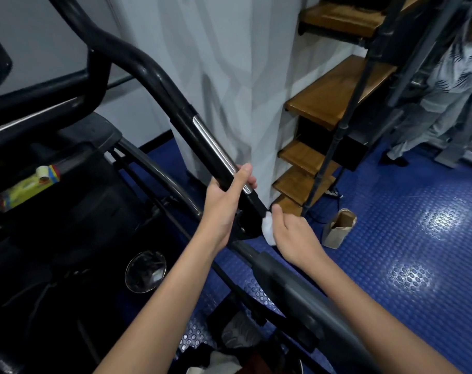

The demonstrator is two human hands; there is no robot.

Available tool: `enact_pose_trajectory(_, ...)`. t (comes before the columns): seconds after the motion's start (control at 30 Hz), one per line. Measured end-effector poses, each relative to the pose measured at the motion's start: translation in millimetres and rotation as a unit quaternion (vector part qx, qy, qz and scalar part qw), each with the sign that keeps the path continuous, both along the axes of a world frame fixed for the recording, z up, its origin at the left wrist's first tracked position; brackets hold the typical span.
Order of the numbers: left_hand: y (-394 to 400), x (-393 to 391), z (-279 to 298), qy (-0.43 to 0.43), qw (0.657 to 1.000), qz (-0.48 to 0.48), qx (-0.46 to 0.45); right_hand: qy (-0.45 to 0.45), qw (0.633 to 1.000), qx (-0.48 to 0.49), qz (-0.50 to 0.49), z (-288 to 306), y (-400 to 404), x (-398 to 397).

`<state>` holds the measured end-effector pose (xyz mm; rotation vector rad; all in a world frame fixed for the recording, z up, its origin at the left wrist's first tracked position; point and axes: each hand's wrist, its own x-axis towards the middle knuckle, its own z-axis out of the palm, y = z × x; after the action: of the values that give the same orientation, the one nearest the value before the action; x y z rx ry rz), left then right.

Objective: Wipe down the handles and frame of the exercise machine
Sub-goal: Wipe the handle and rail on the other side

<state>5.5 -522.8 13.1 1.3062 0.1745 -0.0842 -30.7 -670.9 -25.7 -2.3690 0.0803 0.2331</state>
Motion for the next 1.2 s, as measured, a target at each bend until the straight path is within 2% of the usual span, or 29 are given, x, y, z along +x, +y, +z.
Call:
enact_pose_trajectory(0.13,5,0,-1,-0.01,0.998,-0.006,0.061,-0.082,0.989,0.104,-0.067,15,40,7)
enact_pose_trajectory(0.23,6,0,0,-0.019,0.996,-0.023,0.087,-0.148,0.981,0.118,-0.037,14,44,-3)
enact_pose_trajectory(0.37,5,0,0,-0.024,0.994,-0.02,0.109,-0.145,0.987,-0.005,0.067,-8,11,-20)
enact_pose_trajectory(0.47,6,1,-2,-0.029,0.991,-0.026,0.125,-0.094,0.982,-0.116,0.112,-22,-15,-34)
enact_pose_trajectory(0.53,6,2,-2,-0.035,0.989,-0.034,0.138,-0.062,0.978,-0.151,0.132,-25,-25,-39)
enact_pose_trajectory(0.63,9,4,-1,-0.04,0.988,-0.043,0.144,-0.079,0.982,-0.118,0.128,-15,-14,-27)
enact_pose_trajectory(0.77,13,6,-4,-0.034,0.987,-0.058,0.146,-0.17,0.981,-0.018,0.093,15,30,8)
enact_pose_trajectory(0.83,15,6,-3,-0.026,0.986,-0.063,0.155,-0.185,0.979,0.011,0.086,19,38,13)
enact_pose_trajectory(1.0,21,8,2,-0.025,0.979,-0.069,0.19,-0.13,0.988,-0.034,0.075,-9,12,-11)
enact_pose_trajectory(1.13,23,8,15,-0.056,0.983,-0.014,0.176,-0.057,0.985,-0.131,0.092,-22,-16,-30)
enact_pose_trajectory(1.2,23,12,17,-0.066,0.984,0.004,0.166,-0.036,0.988,-0.11,0.103,-18,-18,-29)
